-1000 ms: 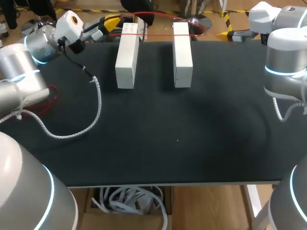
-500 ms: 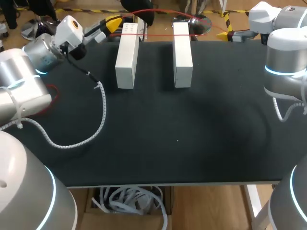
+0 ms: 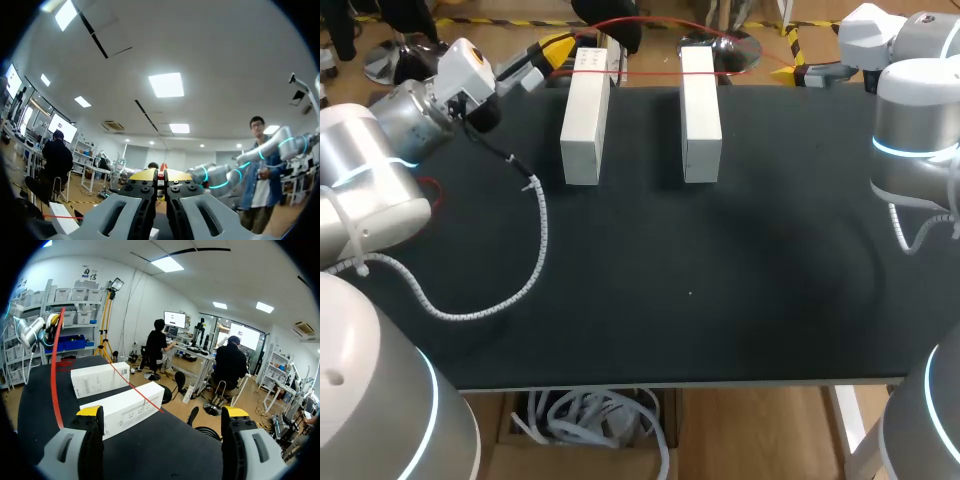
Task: Grab the tape and strap the tape.
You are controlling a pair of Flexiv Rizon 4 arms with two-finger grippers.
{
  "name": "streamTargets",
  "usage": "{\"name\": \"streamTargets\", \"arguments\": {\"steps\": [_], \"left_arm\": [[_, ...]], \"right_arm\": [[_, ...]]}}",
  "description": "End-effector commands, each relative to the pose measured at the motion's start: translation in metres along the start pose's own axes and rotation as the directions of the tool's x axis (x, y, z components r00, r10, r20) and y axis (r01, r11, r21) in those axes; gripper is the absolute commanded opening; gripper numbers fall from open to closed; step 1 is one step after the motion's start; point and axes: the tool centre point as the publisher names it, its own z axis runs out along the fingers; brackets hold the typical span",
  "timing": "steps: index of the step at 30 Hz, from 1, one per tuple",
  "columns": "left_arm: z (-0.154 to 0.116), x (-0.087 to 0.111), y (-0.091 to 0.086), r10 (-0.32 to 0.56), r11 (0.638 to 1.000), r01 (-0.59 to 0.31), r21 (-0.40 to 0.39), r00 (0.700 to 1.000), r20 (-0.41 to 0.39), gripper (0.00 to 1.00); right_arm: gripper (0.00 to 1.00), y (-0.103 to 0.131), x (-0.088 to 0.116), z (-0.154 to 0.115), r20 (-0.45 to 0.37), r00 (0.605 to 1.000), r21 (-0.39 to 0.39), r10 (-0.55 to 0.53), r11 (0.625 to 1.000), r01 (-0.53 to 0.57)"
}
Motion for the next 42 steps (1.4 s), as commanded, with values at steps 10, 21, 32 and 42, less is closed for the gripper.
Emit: {"name": "streamTargets", "arguments": {"steps": [10,21,32,42], "left_arm": [[0.019,0.018,-0.008,-0.011,1.000,0.012,0.010,0.993,-0.117,0.00],[0.036,0.044,-0.029,-0.019,0.996,0.032,0.084,0.989,-0.147,0.00],[0.048,0.059,-0.039,-0.020,0.997,0.034,0.074,0.984,-0.178,0.00],[0.053,0.063,-0.045,-0.017,0.996,0.037,0.078,0.971,-0.238,0.00]], "right_arm": [[1.00,0.000,0.000,0.000,0.000,1.000,-0.001,0.000,1.000,0.000],[1.00,0.000,0.000,0.000,0.000,1.000,-0.001,0.000,1.000,0.000],[1.00,0.000,0.000,0.000,0.000,1.000,-0.001,0.000,1.000,0.000],[1.00,0.000,0.000,0.000,0.000,1.000,-0.001,0.000,1.000,0.000]]}}
